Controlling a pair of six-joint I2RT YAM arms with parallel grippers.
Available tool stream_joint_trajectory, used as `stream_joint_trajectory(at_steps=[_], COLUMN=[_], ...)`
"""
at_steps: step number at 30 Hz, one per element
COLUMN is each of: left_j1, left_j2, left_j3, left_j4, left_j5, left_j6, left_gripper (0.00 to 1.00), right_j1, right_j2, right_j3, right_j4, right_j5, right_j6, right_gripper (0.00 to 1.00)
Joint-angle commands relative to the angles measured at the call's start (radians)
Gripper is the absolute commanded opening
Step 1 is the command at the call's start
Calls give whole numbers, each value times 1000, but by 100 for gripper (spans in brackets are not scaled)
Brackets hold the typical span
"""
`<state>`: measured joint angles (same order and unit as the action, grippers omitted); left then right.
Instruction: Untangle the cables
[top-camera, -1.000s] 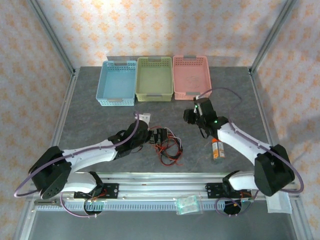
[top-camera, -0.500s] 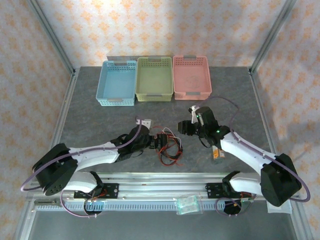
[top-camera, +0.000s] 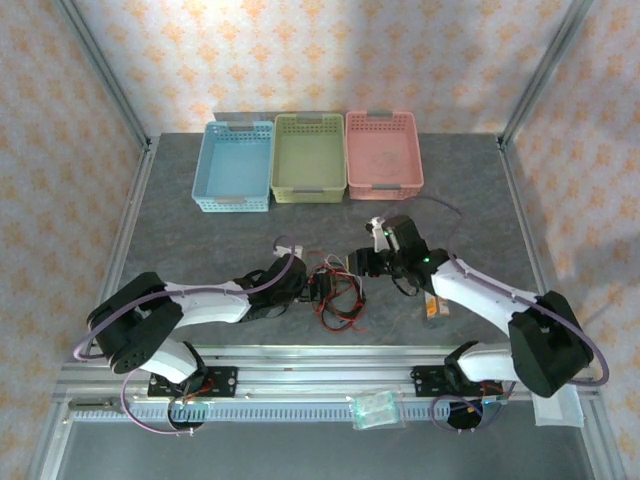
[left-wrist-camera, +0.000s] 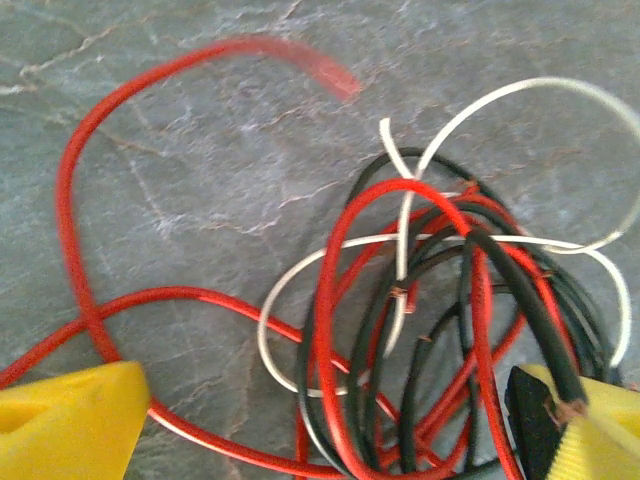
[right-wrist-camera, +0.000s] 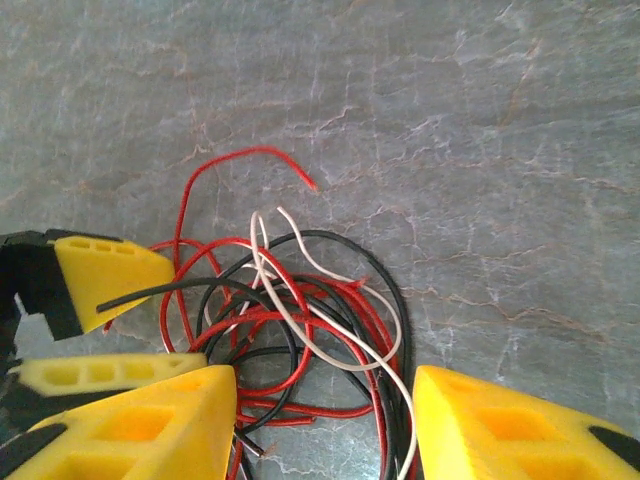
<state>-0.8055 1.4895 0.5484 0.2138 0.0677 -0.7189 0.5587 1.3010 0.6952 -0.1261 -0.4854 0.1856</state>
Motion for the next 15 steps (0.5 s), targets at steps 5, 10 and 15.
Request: stream_joint_trajectory(at_steps=[5,10,15], left_j1=[-12,-12,-11], left_j2=[50,57,48], left_j3=[-10,2,1], left_j4=[53,40,29], left_j5=[-5,-15,-22], left_j6=[-49,-41,-42], left_gripper=[95,95,95], right_j1=[10,30,33], right_j2=[64,111,167], right_j3=[65,82,98], right_j4=[28,50,87], right_j5=[-27,3,-19], right_j6=[-44,-57,-54], right_gripper=[50,50,50])
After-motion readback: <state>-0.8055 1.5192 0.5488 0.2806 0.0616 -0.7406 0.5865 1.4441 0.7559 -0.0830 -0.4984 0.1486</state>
